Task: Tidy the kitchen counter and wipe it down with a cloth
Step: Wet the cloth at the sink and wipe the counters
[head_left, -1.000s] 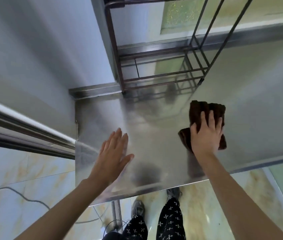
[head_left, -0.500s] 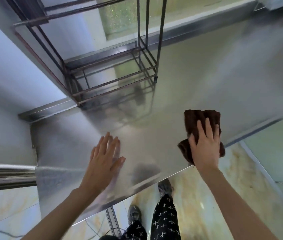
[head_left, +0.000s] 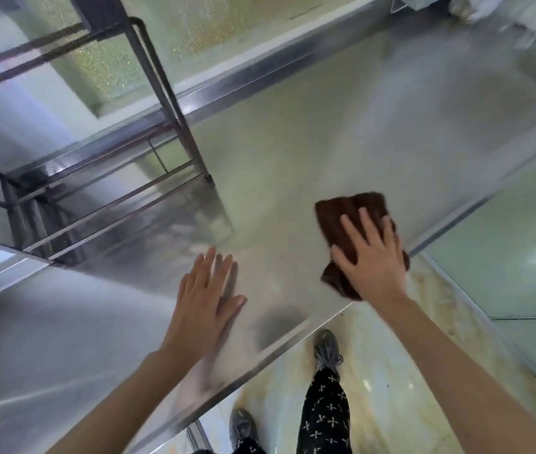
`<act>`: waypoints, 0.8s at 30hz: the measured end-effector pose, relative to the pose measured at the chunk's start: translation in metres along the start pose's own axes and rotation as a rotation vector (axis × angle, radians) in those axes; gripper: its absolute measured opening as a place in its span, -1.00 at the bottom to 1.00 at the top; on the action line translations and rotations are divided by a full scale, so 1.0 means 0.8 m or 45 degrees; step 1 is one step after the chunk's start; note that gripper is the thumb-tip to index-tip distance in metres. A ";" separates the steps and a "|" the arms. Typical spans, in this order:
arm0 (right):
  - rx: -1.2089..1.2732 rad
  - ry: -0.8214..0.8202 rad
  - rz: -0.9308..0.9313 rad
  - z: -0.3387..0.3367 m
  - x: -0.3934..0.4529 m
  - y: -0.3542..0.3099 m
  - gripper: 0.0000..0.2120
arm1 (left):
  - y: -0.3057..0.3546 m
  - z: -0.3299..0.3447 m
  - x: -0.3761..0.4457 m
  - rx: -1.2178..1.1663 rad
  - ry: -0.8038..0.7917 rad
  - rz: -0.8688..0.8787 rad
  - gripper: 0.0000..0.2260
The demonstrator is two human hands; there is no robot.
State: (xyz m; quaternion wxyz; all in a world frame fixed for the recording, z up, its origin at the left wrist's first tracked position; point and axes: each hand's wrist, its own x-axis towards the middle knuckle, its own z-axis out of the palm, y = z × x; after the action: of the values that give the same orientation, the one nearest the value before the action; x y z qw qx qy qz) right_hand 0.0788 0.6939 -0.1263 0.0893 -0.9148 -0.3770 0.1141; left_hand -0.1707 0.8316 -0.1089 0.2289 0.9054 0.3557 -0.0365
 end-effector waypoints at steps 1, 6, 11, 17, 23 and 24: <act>0.009 0.009 0.086 -0.004 0.017 0.007 -0.42 | 0.012 0.002 0.012 -0.013 -0.004 0.001 -0.30; -0.123 0.121 -0.208 0.006 0.009 -0.008 -0.46 | 0.074 0.010 0.078 -0.064 0.014 -0.027 -0.41; -0.219 0.031 -0.690 -0.018 0.047 0.085 -0.48 | 0.121 0.012 0.131 -0.075 0.043 -0.095 -0.40; 0.057 0.091 0.246 -0.055 0.154 0.152 -0.40 | 0.135 0.009 0.145 -0.126 0.080 -0.239 -0.35; -0.072 0.030 -0.352 -0.020 0.069 0.056 -0.45 | 0.142 -0.003 0.155 -0.208 0.171 -0.379 -0.15; -0.079 -0.003 -0.561 -0.017 0.061 0.052 -0.45 | 0.145 -0.004 0.158 -0.218 0.165 -0.393 -0.17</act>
State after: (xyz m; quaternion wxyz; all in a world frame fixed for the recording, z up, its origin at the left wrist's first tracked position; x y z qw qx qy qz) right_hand 0.1437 0.6985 -0.1305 0.0834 -0.8124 -0.5713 0.0814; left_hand -0.0006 0.8380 -0.0898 0.2733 0.8179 0.5061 0.0177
